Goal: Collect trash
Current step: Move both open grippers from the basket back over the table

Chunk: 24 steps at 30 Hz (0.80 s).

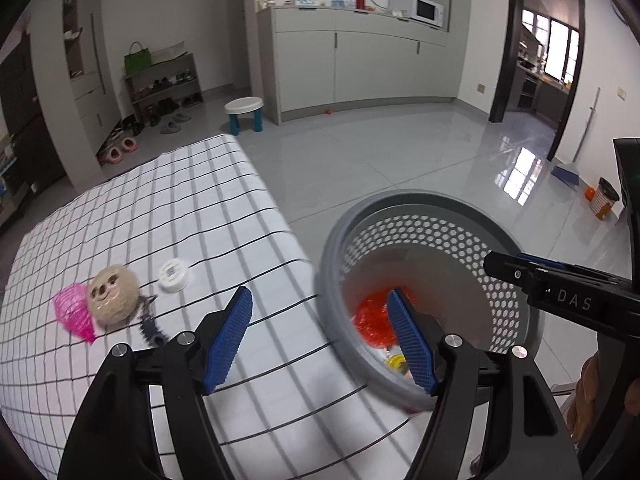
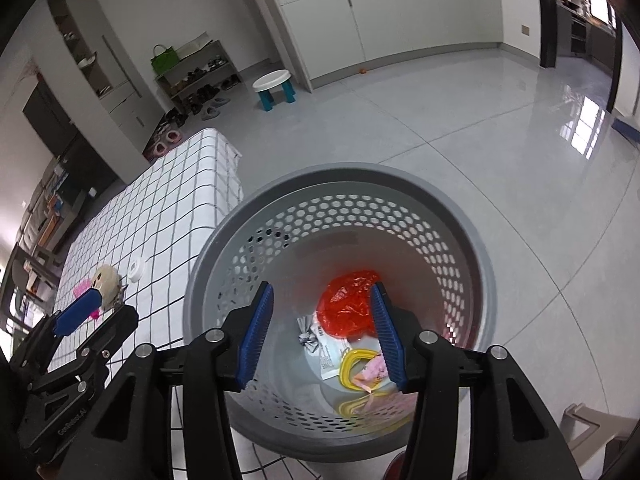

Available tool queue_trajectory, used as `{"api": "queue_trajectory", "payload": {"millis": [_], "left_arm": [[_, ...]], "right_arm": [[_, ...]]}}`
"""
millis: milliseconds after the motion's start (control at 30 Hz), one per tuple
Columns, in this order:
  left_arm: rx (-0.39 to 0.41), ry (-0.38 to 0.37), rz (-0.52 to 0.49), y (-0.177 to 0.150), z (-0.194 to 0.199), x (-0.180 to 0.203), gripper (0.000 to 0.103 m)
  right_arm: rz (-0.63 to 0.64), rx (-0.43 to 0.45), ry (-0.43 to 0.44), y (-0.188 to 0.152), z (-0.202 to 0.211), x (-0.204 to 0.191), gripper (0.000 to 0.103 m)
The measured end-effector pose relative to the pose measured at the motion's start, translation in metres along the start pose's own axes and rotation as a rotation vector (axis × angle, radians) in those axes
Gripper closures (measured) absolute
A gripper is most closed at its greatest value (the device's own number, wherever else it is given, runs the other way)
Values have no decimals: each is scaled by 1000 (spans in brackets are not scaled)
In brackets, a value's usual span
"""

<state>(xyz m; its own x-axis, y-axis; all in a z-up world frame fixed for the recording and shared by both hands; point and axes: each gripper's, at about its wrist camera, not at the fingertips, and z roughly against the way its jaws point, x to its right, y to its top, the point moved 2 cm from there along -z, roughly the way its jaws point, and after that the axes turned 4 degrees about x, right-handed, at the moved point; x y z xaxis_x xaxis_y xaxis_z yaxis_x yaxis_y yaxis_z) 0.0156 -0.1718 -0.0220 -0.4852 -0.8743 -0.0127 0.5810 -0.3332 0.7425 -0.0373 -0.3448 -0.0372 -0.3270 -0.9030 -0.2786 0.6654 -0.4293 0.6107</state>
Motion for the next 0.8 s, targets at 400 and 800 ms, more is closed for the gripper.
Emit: {"api": "queue_trajectory", "payload": {"millis": [400,800], "left_arm": [[-4,126,105,-25,29,-79,33],[20,290,180,-35,57,-160,30]], "right_arm": [[114,-16,40,-11,-18,-61,44],[197,-22,104,-20,-35,-129,31]]}}
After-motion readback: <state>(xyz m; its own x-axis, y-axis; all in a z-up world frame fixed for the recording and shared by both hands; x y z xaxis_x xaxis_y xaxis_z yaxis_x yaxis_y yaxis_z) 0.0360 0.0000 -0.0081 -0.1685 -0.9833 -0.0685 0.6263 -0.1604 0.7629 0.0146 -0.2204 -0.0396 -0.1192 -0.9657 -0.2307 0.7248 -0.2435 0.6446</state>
